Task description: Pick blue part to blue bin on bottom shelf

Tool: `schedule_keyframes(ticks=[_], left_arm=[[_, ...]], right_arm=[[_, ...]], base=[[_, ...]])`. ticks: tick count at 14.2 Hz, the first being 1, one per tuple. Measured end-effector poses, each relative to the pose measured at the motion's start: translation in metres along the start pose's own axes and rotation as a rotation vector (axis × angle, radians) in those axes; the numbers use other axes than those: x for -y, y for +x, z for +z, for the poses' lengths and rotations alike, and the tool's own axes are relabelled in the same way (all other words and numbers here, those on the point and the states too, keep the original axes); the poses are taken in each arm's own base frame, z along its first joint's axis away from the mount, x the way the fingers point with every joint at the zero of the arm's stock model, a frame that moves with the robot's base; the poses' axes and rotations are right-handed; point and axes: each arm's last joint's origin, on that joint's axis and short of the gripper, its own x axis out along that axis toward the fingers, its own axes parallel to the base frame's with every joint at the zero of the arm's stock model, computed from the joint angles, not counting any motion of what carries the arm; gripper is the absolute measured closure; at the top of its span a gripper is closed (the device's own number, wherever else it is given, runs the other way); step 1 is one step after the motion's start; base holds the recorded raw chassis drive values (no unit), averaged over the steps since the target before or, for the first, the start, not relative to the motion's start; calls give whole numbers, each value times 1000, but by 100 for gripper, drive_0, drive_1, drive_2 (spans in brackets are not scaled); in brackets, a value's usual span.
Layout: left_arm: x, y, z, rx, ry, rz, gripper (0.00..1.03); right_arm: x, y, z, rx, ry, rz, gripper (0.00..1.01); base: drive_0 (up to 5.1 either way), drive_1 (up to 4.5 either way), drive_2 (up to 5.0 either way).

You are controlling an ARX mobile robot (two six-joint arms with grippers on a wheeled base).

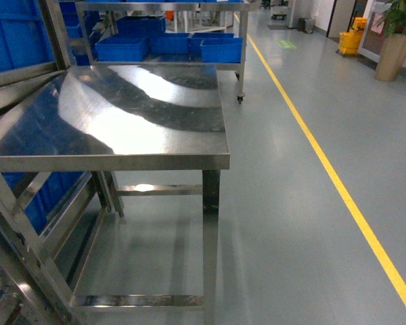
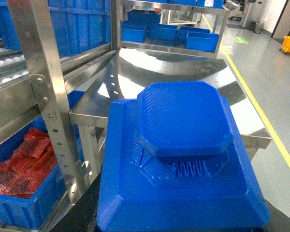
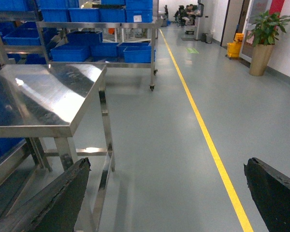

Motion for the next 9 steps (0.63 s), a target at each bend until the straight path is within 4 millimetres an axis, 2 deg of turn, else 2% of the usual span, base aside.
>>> schedule_keyframes(ticks=[2, 9], left_arm=[[0, 0, 0, 4, -2, -3, 60], [0, 0, 0, -1, 0, -3, 60]], right_arm=[[0, 0, 0, 1, 0, -1, 3], [0, 0, 0, 0, 0, 0, 3]], base=[[0, 0, 0], [-469, 372, 127]])
